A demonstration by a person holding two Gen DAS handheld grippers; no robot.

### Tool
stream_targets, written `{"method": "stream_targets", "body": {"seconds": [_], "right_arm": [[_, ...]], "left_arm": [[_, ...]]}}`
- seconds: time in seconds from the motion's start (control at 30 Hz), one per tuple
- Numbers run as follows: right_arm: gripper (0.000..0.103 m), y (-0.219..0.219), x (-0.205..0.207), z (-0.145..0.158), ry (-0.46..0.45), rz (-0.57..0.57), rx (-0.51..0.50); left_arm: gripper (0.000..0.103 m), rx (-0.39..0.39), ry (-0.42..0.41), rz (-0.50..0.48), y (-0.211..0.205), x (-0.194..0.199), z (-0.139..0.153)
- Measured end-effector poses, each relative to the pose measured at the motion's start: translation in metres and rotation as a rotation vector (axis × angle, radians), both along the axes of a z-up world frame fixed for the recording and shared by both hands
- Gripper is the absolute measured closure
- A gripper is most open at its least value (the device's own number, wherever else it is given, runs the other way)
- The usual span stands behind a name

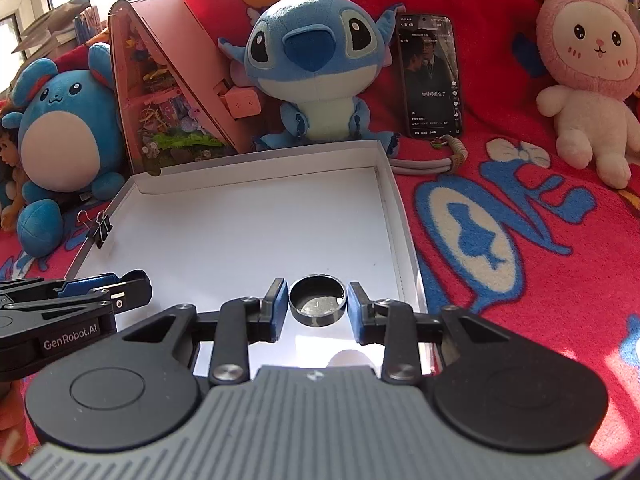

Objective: Organize rigid objects
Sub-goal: 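Carry the black lid with the left tool while the right tool carries the cap into the box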

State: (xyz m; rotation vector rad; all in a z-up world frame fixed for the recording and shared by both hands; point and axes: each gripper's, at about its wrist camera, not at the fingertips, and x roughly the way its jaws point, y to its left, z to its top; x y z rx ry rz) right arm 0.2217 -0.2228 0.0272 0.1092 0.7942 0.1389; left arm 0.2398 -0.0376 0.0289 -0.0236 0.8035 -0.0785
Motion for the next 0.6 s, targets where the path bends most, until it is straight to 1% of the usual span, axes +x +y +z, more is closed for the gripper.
{"method": "stream_targets", "body": {"seconds": [0.27,0.6], "right_arm": [[0.065,0.0,0.009,-0.01,0.03,-0.008,0.003],[0.065,0.007,0.02,-0.015,0.034,0.009,-0.011]], "left_arm": [[0.073,-0.003,0.03,0.002,0.001,0.007,-0.013],[0.073,0.005,0.02,0.002,0.0,0.009,-0.014]]}}
